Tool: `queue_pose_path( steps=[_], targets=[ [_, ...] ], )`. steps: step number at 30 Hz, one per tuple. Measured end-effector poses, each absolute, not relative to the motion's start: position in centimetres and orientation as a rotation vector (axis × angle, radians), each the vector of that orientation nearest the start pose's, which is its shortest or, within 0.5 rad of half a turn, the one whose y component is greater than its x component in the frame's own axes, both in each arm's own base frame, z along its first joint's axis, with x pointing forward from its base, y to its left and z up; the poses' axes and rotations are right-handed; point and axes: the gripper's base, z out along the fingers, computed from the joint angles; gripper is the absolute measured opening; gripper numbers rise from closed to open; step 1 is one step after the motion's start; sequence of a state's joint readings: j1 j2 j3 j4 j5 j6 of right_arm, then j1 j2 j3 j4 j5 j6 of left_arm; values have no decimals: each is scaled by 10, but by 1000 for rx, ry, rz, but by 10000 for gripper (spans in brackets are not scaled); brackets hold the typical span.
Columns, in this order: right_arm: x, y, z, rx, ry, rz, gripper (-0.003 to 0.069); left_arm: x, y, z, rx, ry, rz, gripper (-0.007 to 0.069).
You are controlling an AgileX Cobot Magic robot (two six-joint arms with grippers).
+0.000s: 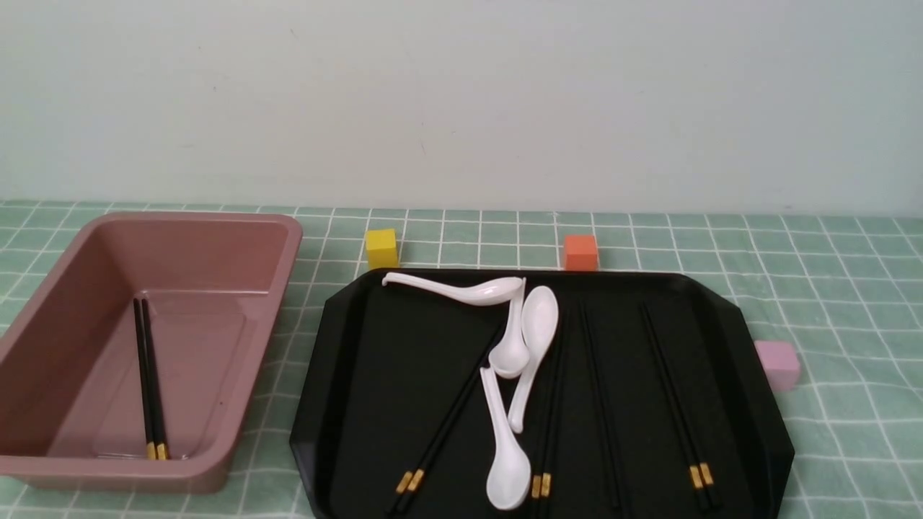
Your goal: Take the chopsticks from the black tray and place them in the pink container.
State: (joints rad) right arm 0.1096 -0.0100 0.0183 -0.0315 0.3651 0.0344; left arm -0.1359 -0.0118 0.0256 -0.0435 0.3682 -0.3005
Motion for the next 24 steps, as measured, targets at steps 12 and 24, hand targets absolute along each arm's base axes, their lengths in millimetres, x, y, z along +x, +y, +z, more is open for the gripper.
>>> queue_pose_path(
  steps=[12, 24],
  targets=[
    [53, 5, 175, -89, 1855, 69, 240, 52, -8, 170, -183, 1886, -337, 8],
    [53, 5, 175, -89, 1855, 69, 240, 52, -8, 170, -183, 1888, -337, 22]
  ],
)
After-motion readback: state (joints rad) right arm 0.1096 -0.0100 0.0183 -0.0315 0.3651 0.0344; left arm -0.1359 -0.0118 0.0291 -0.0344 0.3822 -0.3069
